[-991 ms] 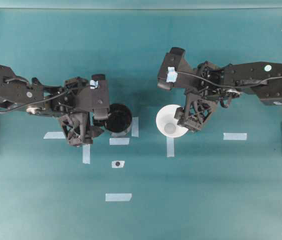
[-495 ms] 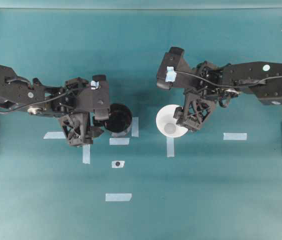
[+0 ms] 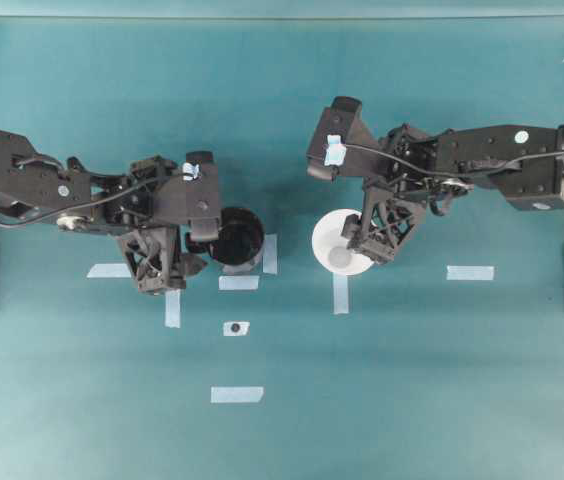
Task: Holding the cup holder with the left arm, the right arm places the cup into the cup holder.
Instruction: 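Close the left gripper on the handle and right gripper on the cup rim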
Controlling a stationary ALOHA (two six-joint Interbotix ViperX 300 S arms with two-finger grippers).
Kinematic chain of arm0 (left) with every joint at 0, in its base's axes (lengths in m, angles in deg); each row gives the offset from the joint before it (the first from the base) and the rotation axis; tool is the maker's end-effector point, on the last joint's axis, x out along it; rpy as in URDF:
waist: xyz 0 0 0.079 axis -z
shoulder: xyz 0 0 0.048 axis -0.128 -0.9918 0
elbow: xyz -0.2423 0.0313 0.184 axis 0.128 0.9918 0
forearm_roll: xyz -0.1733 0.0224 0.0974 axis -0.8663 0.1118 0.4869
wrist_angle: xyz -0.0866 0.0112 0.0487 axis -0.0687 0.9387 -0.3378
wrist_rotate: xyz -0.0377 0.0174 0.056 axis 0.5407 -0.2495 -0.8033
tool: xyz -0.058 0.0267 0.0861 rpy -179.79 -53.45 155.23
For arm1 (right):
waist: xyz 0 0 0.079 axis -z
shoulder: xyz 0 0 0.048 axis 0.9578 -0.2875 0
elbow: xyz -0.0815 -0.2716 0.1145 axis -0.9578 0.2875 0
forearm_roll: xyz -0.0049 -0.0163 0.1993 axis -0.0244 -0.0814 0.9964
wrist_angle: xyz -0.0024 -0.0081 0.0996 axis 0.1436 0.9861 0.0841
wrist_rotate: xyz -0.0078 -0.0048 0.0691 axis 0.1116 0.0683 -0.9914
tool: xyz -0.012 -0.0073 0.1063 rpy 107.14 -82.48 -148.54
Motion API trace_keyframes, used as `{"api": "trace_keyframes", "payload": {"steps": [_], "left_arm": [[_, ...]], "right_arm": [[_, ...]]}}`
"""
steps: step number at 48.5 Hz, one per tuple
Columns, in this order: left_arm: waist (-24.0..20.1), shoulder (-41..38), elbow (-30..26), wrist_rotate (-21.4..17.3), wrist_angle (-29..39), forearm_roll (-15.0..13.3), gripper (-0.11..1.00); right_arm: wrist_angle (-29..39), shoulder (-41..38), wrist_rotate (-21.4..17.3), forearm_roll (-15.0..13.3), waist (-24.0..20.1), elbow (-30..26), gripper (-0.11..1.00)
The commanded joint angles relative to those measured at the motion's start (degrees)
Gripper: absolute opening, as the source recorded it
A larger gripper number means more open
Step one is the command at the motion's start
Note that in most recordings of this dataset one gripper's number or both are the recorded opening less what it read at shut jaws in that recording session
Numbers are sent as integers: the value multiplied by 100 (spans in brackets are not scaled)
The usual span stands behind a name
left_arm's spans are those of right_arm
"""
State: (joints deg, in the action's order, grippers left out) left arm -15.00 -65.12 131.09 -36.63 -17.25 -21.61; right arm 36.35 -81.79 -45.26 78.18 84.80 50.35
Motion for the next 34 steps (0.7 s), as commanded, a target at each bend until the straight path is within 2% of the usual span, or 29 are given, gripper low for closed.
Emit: {"api": "trace_keyframes", "payload": {"steps": [1, 16, 23, 28, 34], "left_arm": [[-18, 70, -105, 0, -18, 18, 93], [-18, 70, -105, 9, -26, 18, 86], [-18, 70, -105, 9, -9, 9, 72], [-9, 70, -105, 9, 18, 18, 55], [0, 97, -105, 0, 18, 18, 30]], "right_arm": [[-35, 149, 35, -9, 9, -123, 92], [-35, 123, 26, 0, 9, -123, 91], [-35, 79, 0, 0, 9, -123, 87], [-35, 62, -26, 18, 9, -132, 70], [-35, 53, -9, 35, -18, -141, 38]]}}
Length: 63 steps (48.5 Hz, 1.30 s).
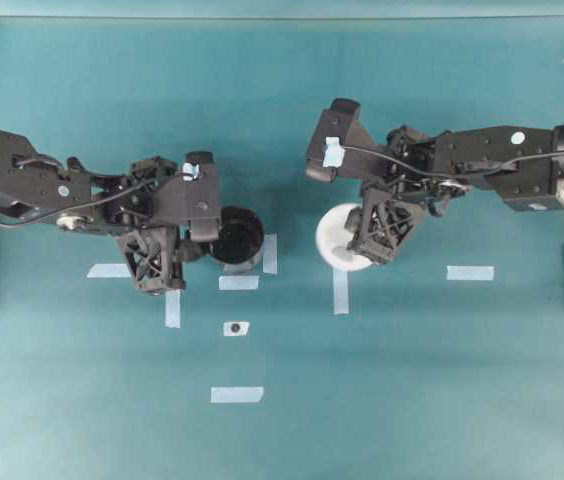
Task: Holding the cup holder with the left arm, the right arm places the cup into the cup holder.
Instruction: 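Close the left gripper on the handle and right gripper on the cup rim, then lift the black holder and white cup, bringing them together mid-table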
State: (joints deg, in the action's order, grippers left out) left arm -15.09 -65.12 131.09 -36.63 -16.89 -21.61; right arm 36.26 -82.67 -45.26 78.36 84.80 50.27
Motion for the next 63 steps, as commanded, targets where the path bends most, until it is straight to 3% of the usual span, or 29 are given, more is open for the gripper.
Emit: {"api": "trace_keyframes", "payload": {"steps": [1, 4, 25, 41, 63], "left_arm": [[9, 97, -105, 0, -18, 18, 28], [9, 105, -105, 0, -26, 18, 27], [149, 158, -105, 0, -44, 18, 27], [176, 475, -105, 9, -53, 18, 27], [272, 527, -211, 0, -114, 18, 27]], "right_arm": [[-26, 141, -9, 26, -18, -132, 33], [-26, 141, -9, 44, -26, -141, 23], [9, 272, -53, 316, -53, -202, 19], [141, 598, -114, 475, -9, -229, 4], [360, 1081, -659, 466, 53, -255, 4]]}}
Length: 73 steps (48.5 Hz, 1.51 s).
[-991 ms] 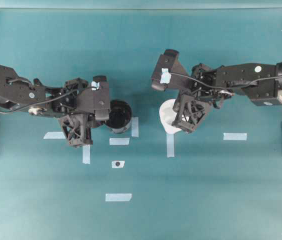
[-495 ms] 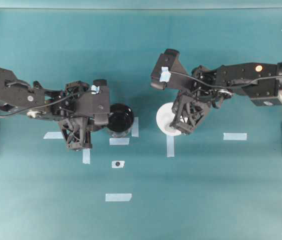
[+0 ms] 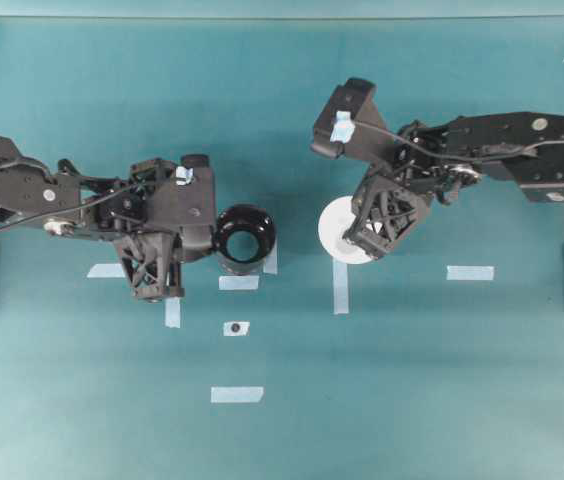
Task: Holding the cup holder with the left arm, the right arm places the cup into the cup holder.
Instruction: 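Lift the black holder and white cup, bringing them together mid-table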
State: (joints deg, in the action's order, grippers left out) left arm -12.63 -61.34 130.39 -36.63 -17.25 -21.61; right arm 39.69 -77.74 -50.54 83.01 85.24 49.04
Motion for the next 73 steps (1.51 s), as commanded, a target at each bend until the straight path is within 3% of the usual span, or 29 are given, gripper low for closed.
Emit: {"api": "trace_keyframes", "payload": {"steps": [1, 42, 73], "left_arm": [[26, 149, -149, 0, -97, 18, 27], [123, 149, -316, 0, -791, 18, 27], [123, 0, -536, -9, -984, 18, 27]], "right_arm": [[35, 615, -149, 0, 18, -132, 4], [308, 1890, -255, 158, -44, -132, 4], [-26, 1960, -237, 141, -281, -466, 4]]}}
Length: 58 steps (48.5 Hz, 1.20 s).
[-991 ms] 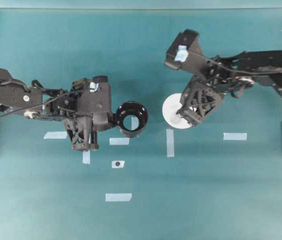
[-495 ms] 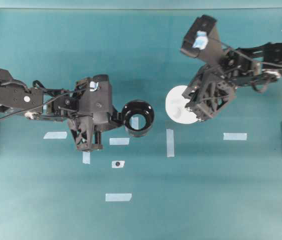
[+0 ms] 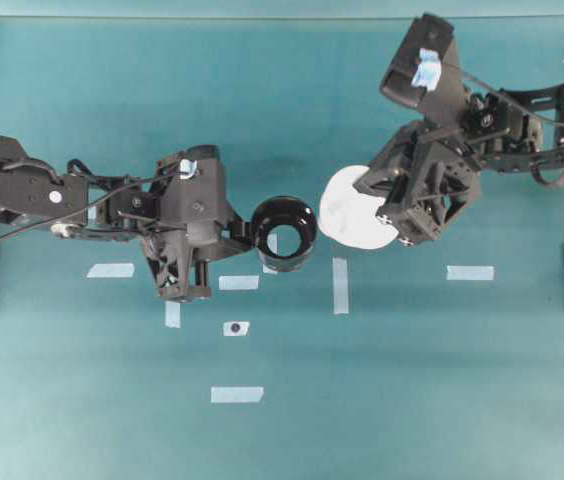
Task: Holding the cup holder with the left arm, the right arm places the cup into the cup holder.
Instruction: 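Lift the black holder and white cup, bringing them together mid-table, then insert the white cup into the black holder with the right gripper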
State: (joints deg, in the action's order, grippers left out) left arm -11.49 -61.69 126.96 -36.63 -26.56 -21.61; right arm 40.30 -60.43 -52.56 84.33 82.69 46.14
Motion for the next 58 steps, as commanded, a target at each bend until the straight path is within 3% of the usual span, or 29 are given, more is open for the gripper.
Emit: {"api": "trace_keyframes", "payload": {"steps": [1, 27, 41, 58], "left_arm": [[9, 0, -211, -9, -53, 18, 27], [18, -334, -747, -246, 62, 18, 27], [26, -343, -809, -255, 123, 18, 27], [18, -396, -861, -255, 141, 18, 27]], "right_arm": [[-105, 220, -35, 9, -26, -176, 4], [-246, -369, 0, -18, -79, -334, 4], [-193, -580, 0, -246, -105, -308, 4], [-53, -747, 26, -272, -123, -343, 4]]}}
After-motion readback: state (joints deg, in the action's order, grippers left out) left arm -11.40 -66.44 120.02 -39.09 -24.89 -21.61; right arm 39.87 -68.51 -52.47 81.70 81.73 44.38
